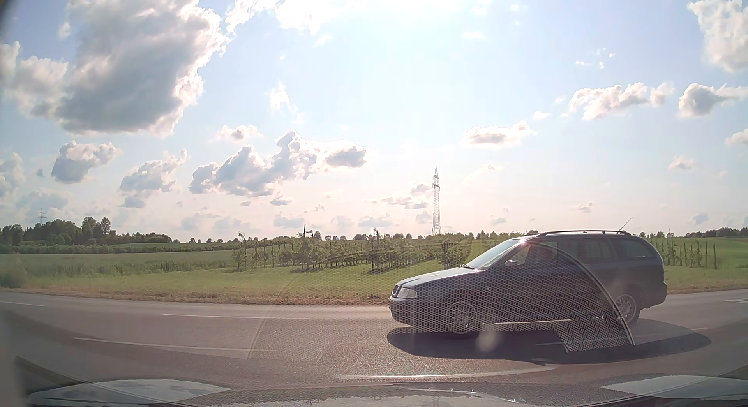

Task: Follow the waypoints while adhering to traffic rules and regulations

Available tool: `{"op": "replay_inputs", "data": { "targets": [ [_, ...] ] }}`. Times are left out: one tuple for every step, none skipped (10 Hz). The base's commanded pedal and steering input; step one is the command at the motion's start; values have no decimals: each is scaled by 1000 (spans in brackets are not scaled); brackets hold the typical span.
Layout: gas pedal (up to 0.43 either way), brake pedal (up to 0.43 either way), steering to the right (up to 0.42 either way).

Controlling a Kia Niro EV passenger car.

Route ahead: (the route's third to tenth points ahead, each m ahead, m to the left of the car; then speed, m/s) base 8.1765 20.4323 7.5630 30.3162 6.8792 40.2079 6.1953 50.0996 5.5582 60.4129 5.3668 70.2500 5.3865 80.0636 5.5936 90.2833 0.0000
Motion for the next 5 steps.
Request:
{"op": "replay_inputs", "data": {
  "targets": [
    [0, 390, -1],
    [0, 390, -2],
    [0, 390, -1],
    [0, 390, -2],
    [0, 390, -2]
  ]
}}
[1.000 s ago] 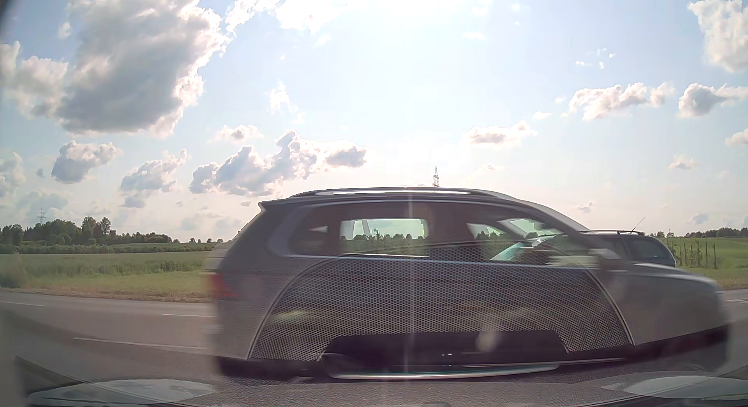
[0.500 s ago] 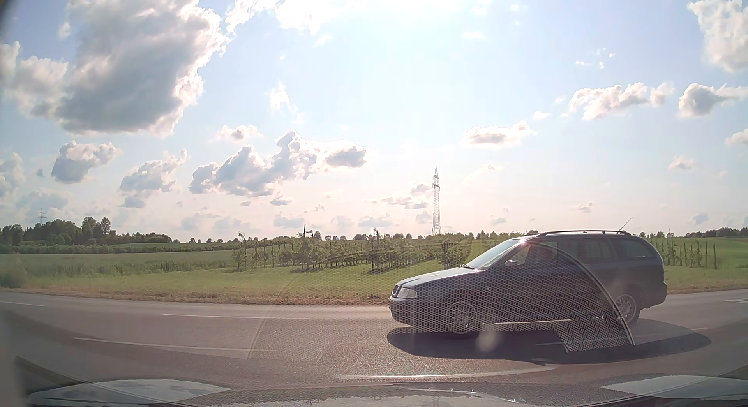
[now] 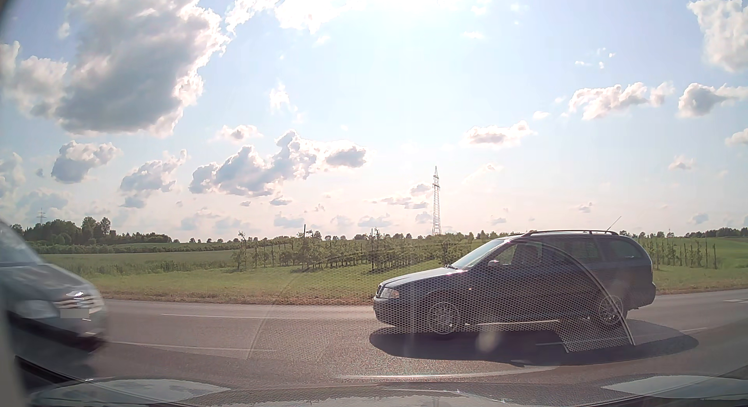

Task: Follow the waypoints while adhering to traffic rules and regulations

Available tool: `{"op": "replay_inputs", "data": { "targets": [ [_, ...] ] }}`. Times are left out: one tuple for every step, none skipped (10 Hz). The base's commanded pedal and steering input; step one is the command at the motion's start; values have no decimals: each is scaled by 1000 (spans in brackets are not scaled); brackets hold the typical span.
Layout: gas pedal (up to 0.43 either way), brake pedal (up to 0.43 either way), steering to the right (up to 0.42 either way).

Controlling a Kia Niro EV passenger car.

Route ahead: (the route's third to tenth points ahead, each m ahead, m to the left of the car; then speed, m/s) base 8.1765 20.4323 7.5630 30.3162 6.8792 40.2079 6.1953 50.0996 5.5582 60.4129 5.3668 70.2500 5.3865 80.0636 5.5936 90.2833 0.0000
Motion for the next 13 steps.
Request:
{"op": "replay_inputs", "data": {
  "targets": [
    [0, 396, -2],
    [0, 390, -2],
    [0, 390, -1],
    [0, 390, -2],
    [0, 390, -2],
    [0, 390, -2],
    [0, 390, -1],
    [0, 390, -2],
    [0, 390, -2],
    [0, 390, -1],
    [0, 396, -2],
    [0, 390, -2],
    [0, 390, -1]
  ]
}}
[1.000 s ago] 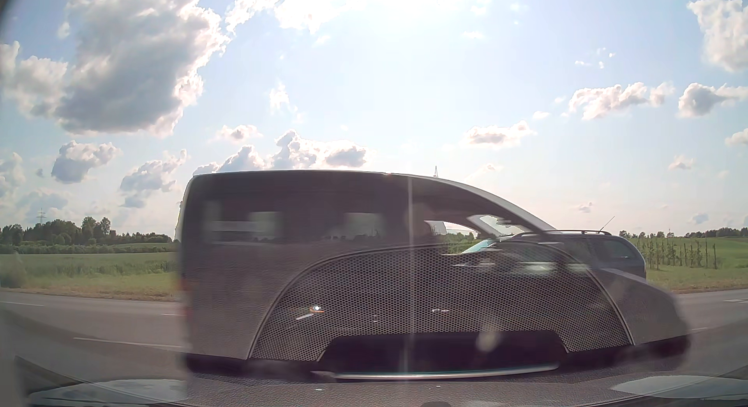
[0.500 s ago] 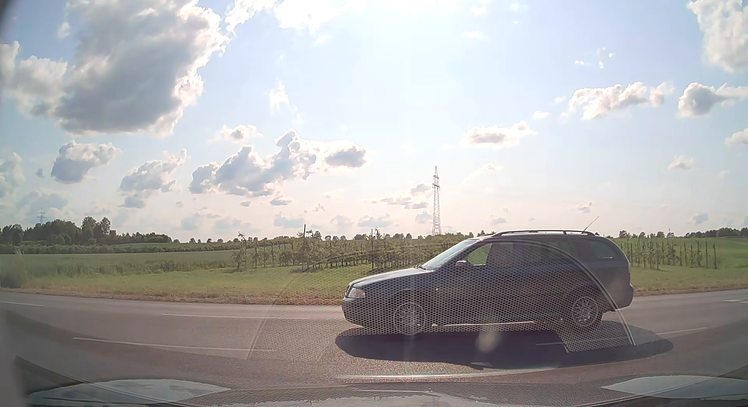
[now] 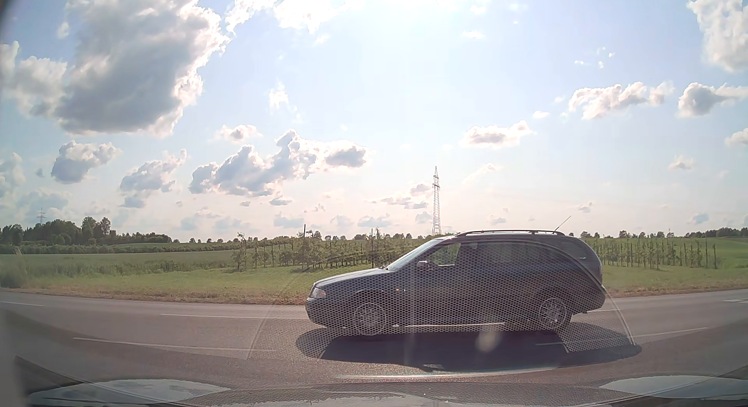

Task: Follow the waypoints while adhering to traffic rules and regulations

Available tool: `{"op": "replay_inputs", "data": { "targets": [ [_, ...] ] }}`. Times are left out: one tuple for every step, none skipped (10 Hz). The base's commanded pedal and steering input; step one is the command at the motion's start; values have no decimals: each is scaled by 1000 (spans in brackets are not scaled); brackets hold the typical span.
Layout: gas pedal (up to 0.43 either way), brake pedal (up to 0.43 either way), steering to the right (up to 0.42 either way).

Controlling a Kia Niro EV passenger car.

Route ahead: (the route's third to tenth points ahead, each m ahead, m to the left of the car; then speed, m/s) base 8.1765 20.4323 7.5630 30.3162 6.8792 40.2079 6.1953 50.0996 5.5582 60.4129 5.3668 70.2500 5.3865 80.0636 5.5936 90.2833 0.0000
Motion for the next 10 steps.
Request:
{"op": "replay_inputs", "data": {
  "targets": [
    [0, 390, -2],
    [0, 390, -2],
    [0, 390, -2],
    [0, 390, -1],
    [0, 390, -1],
    [0, 390, -2],
    [0, 390, -1],
    [0, 396, -2],
    [0, 396, -1],
    [0, 396, -1]
  ]
}}
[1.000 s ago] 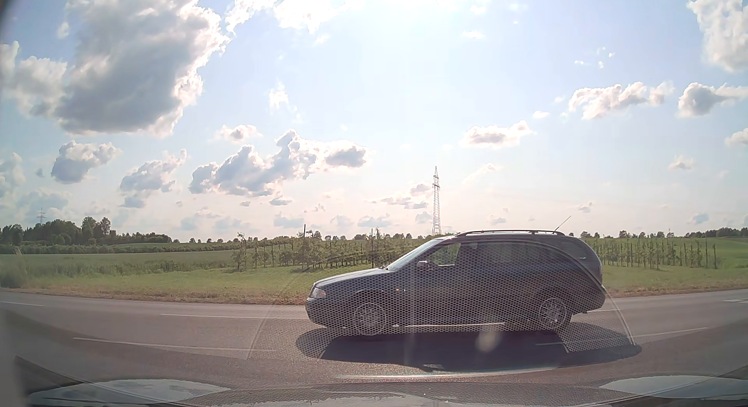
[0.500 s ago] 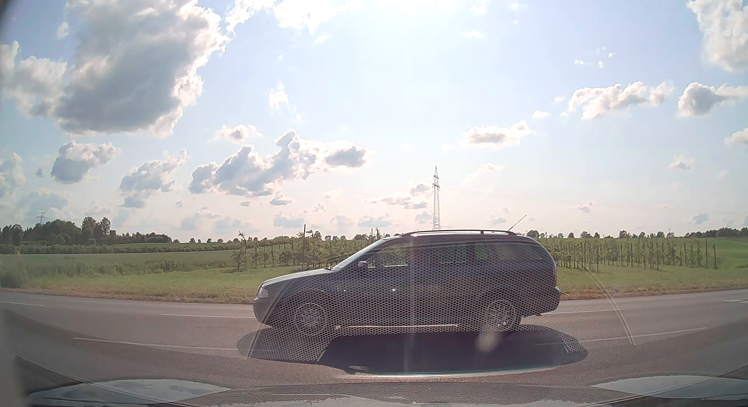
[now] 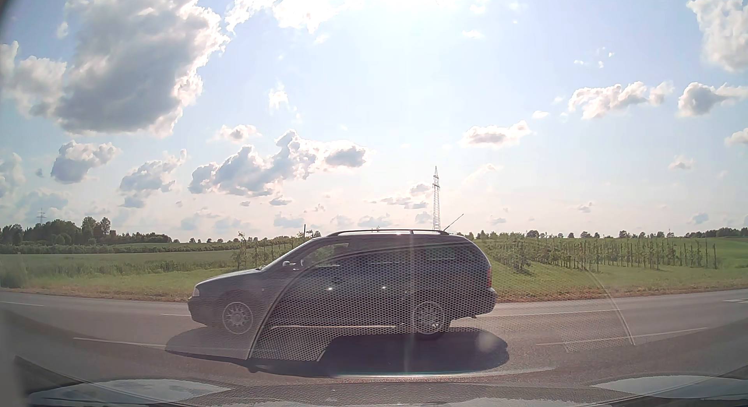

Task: Follow the waypoints while adhering to traffic rules and regulations

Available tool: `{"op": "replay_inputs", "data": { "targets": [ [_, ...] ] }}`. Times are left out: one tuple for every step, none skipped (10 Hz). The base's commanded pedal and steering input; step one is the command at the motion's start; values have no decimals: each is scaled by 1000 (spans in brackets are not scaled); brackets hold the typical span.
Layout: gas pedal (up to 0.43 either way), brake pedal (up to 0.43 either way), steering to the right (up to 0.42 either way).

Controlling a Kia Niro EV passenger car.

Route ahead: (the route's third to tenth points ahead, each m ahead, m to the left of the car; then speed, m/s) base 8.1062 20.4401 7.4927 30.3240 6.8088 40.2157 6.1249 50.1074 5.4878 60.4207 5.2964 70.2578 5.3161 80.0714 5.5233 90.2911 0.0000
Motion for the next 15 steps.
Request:
{"op": "replay_inputs", "data": {
  "targets": [
    [0, 396, -1],
    [0, 402, -2],
    [0, 402, -1],
    [0, 396, -2],
    [0, 396, -2],
    [0, 390, -2],
    [0, 390, -2],
    [0, 390, -2],
    [0, 390, -1],
    [0, 390, -2],
    [0, 390, -1],
    [0, 390, -2],
    [0, 390, -1],
    [0, 390, -2],
    [0, 390, -1]
  ]
}}
